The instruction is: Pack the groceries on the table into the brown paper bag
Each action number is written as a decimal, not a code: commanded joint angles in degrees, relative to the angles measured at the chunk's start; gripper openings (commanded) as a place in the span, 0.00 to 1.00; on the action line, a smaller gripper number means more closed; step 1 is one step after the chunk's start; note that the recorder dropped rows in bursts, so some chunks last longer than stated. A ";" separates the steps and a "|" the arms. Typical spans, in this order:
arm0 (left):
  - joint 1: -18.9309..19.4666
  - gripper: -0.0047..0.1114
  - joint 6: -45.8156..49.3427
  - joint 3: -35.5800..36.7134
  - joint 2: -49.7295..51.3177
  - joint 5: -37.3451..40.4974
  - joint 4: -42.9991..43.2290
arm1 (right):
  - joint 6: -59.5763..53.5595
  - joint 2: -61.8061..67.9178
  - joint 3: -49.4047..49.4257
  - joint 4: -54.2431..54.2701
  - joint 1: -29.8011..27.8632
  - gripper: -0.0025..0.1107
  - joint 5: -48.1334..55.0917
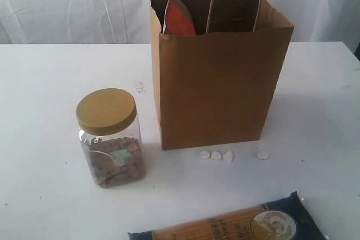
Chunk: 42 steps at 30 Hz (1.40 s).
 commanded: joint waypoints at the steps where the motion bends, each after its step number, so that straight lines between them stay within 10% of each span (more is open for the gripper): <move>1: 0.18 0.04 0.14 0.25 -0.22 -0.05 0.51 | -2.21 -0.09 0.42 -0.93 -2.72 0.02 -5.86; 14: 0.18 0.04 0.14 0.25 -0.22 -0.05 0.51 | -1.28 -20.05 24.13 -5.92 -2.97 0.02 -25.85; 24: 0.18 0.04 0.14 0.25 -0.22 0.05 0.51 | 23.49 -20.91 42.46 -32.15 -2.97 0.02 -25.64; 42: 0.18 0.04 -0.12 0.25 -0.22 -1.09 0.51 | 23.37 -20.91 43.04 -31.75 -2.97 0.02 -19.34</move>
